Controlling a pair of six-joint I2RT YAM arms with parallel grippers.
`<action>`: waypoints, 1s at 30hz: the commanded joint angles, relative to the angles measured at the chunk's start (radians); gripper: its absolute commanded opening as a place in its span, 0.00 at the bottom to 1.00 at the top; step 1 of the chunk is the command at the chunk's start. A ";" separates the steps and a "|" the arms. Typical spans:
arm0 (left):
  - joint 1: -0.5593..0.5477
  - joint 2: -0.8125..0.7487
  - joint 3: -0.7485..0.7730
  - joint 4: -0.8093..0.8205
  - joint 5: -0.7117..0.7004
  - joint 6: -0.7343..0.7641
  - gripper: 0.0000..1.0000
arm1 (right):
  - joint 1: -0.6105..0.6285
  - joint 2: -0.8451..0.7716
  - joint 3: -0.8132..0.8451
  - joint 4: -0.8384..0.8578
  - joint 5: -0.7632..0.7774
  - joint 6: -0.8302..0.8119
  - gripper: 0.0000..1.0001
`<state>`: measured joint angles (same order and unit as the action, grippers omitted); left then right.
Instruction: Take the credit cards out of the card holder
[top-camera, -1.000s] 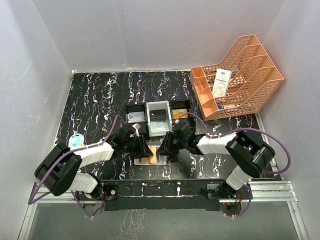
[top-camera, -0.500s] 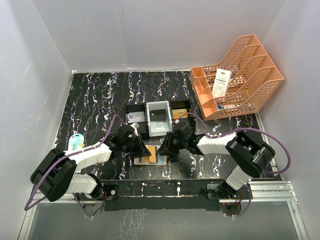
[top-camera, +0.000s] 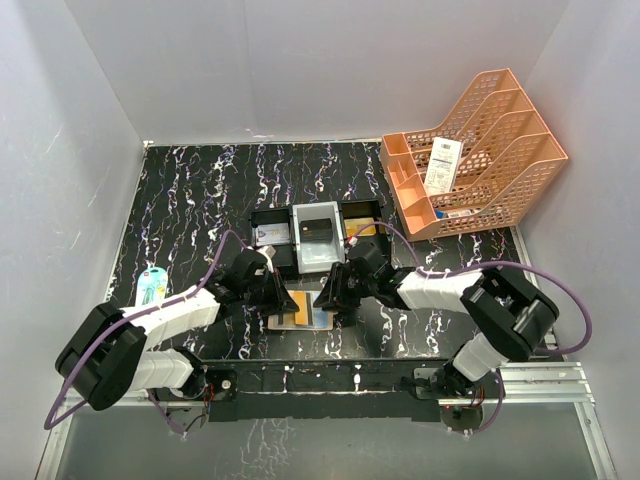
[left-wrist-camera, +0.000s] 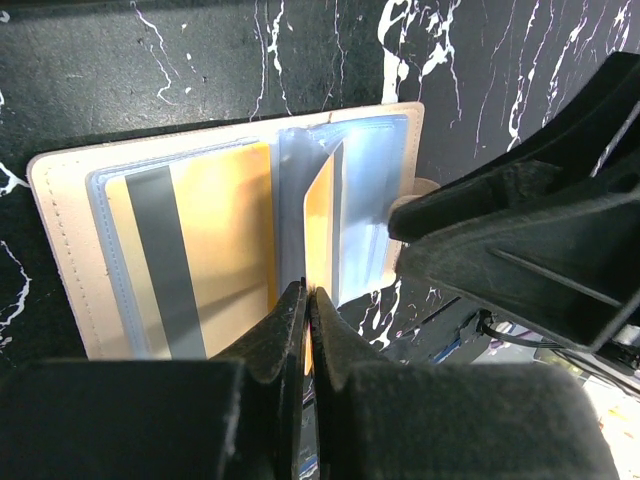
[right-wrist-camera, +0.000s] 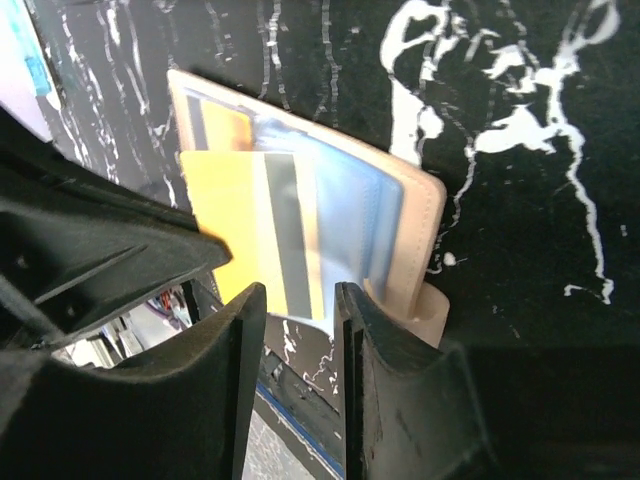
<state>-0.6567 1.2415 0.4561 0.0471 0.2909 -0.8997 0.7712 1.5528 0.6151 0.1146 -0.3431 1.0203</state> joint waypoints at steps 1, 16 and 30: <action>-0.001 -0.016 0.014 -0.020 0.000 0.015 0.00 | -0.002 -0.074 0.069 -0.013 -0.041 -0.082 0.33; -0.001 0.015 0.017 0.039 0.049 0.001 0.04 | 0.014 0.109 0.083 -0.012 -0.040 -0.060 0.33; -0.001 0.033 -0.005 0.094 0.092 -0.017 0.00 | 0.013 0.096 0.025 0.004 -0.004 -0.015 0.27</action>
<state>-0.6563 1.3212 0.4557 0.1688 0.3847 -0.9211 0.7788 1.6566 0.6689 0.1577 -0.4149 1.0153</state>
